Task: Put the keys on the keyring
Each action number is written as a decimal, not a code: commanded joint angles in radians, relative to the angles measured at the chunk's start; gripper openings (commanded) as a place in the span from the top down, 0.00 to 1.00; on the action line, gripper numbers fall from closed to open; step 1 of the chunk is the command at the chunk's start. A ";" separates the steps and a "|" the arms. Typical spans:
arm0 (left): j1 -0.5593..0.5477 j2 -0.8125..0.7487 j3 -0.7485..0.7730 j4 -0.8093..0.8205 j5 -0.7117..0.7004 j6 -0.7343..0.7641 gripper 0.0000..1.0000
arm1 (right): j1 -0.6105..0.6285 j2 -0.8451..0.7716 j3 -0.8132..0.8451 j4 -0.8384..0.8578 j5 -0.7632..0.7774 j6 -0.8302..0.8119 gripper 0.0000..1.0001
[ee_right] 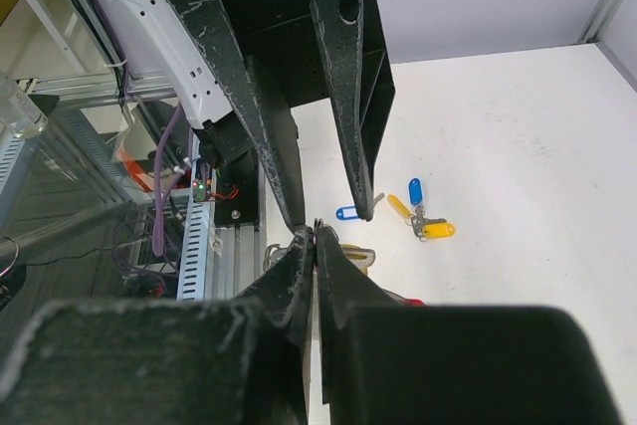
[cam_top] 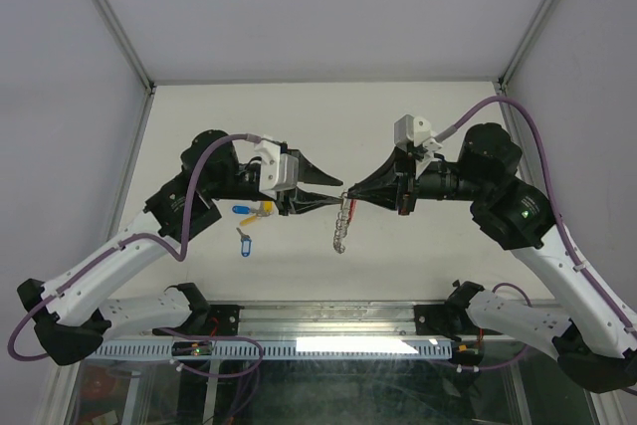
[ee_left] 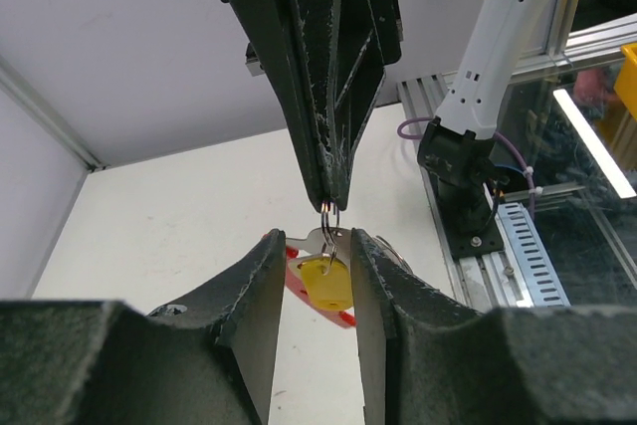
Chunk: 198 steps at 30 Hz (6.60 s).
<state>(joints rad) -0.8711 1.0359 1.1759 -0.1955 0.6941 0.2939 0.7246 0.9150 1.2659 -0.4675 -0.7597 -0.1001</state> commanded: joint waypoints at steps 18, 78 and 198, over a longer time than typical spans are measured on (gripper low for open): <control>-0.005 0.022 -0.018 0.112 0.077 -0.056 1.00 | 0.004 -0.024 0.005 0.083 -0.033 0.001 1.00; -0.005 0.029 0.015 0.048 0.067 -0.021 0.70 | 0.004 -0.093 -0.076 0.159 -0.010 0.043 1.00; -0.006 -0.071 -0.203 0.243 -0.161 -0.229 0.71 | 0.004 -0.238 -0.395 0.466 0.253 0.204 1.00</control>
<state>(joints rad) -0.8711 0.9916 0.9833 0.0074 0.5529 0.1104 0.7265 0.6968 0.8749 -0.0536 -0.4953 0.1078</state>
